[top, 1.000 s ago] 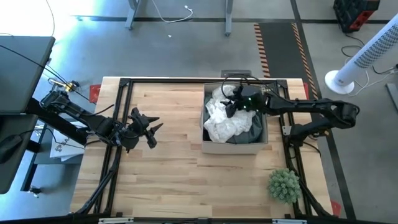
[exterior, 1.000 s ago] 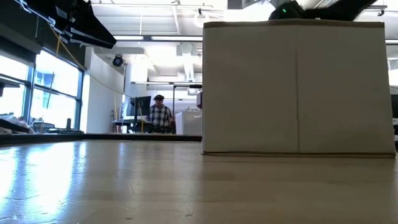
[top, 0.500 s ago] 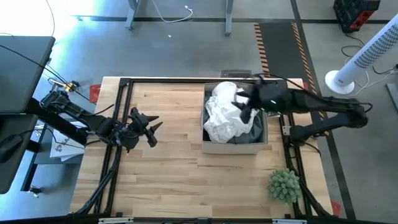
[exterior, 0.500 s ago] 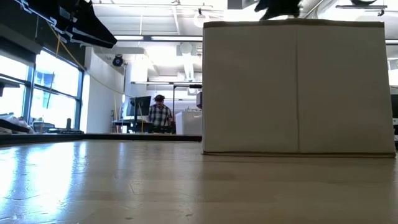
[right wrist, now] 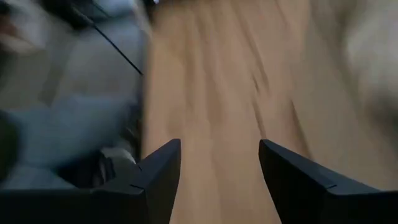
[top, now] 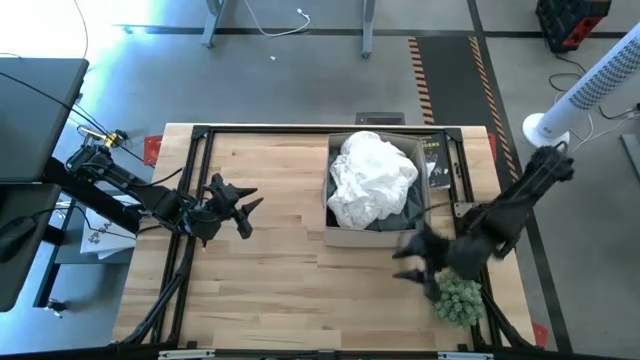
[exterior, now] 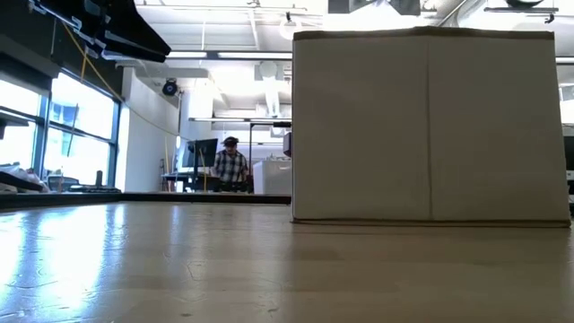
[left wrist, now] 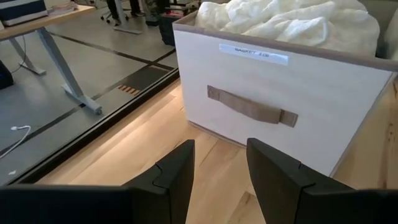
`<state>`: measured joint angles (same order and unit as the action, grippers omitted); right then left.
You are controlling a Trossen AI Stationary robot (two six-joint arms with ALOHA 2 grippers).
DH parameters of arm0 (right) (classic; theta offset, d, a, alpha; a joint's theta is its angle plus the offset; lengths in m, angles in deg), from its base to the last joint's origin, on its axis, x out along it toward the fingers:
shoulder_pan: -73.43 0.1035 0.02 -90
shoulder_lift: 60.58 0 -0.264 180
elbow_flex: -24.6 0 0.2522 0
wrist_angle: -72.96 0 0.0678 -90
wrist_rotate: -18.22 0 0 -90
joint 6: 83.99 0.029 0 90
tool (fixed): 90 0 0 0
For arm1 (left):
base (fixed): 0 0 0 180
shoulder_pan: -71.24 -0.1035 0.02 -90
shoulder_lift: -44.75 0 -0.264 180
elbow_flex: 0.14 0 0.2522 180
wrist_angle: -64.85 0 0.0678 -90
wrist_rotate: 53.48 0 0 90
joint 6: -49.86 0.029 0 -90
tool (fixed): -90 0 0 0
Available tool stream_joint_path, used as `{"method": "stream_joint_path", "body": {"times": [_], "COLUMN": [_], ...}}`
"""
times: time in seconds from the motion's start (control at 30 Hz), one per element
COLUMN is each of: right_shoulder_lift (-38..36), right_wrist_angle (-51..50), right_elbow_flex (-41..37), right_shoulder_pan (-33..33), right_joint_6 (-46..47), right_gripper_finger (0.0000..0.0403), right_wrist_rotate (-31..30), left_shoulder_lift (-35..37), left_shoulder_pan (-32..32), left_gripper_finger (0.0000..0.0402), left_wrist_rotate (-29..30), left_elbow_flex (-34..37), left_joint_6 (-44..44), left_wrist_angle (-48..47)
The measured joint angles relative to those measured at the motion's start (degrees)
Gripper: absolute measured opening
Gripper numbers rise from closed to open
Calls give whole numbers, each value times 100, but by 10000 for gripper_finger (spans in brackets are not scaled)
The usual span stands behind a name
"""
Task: Sort clothes
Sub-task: Move the laundry bin to the top center of the table
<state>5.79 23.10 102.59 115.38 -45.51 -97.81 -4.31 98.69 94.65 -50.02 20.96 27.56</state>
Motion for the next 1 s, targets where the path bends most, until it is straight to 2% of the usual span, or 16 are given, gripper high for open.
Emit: {"method": "stream_joint_path", "body": {"times": [0.17, 0.27, 0.33, 0.53, 0.7, 0.77, 0.9, 1.0], "right_shoulder_lift": [1060, 1654, 1903, 2140, 2138, 2154, 2156, 2156], "right_wrist_angle": [-2073, -3138, -3236, -2617, -1447, -694, 882, 1450], "right_elbow_flex": [-2, -94, -290, -928, -1299, -1416, -1500, -1490], "right_shoulder_pan": [251, 73, -193, -1479, -2555, -2859, -3074, -3075], "right_joint_6": [2536, 3177, 3227, 3053, 2599, 2157, 1324, 1168], "right_gripper_finger": [213, 213, 213, 213, 213, 213, 213, 213], "right_wrist_rotate": [216, 70, -217, -1350, -1310, -1084, -700, -671], "left_shoulder_lift": [0, 0, 0, 0, 0, 0, -2, 0], "left_shoulder_pan": [-4, -4, -4, -11, -11, -11, -13, -13], "left_gripper_finger": [145, 145, 145, 145, 145, 145, 145, 145], "left_wrist_rotate": [4, 95, 204, 267, 262, 254, 245, 244], "left_elbow_flex": [0, 0, 0, 0, -2, -2, -2, -2], "left_joint_6": [46, 104, 117, 214, 214, 214, 214, 212], "left_wrist_angle": [105, 119, 119, 116, 79, 62, 64, 69]}}
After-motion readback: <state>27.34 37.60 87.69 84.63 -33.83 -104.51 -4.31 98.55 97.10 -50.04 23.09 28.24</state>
